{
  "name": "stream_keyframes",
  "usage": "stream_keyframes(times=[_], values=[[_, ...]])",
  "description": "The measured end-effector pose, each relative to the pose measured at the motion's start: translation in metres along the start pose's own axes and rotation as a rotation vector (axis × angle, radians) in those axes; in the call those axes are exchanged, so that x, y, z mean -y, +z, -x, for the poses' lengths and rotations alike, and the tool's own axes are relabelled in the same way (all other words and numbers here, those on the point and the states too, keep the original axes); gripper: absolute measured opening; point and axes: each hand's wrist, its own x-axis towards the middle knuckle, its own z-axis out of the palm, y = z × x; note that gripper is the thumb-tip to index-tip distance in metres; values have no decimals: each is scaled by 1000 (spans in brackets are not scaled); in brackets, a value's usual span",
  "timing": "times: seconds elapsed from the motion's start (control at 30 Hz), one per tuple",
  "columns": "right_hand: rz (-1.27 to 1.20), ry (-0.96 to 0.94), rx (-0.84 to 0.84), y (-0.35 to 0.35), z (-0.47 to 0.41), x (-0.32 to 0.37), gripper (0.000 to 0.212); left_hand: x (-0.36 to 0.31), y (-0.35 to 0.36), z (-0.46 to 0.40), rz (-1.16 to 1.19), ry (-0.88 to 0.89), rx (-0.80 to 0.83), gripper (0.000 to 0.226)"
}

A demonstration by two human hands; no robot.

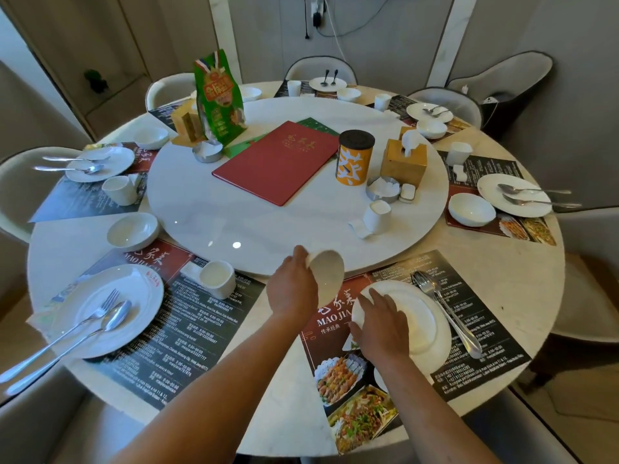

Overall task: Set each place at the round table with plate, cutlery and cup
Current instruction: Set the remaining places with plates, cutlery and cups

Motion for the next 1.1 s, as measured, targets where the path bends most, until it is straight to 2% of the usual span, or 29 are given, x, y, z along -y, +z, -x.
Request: stream_keyframes(times=[0.07,0.13,0.27,0.53,0.93,1.1], values=[[2,5,-2,3,7,-2,61,7,3,4,191,-247,72,19],[-25,2,-13,4,14,-2,61,18,11,4,314,-421,145,20],[-67,15,-61,6,22,-4,63,28,24,6,542,-613,225,26],[-109,11,-46,8,22,-10,66,35,40,15,600,-660,278,29],[-101,-3,-47,10,23,-13,67,46,43,11,532,-674,222,23],[-98,-15,-50,10,25,-11,67,46,36,14,516,-667,181,29]])
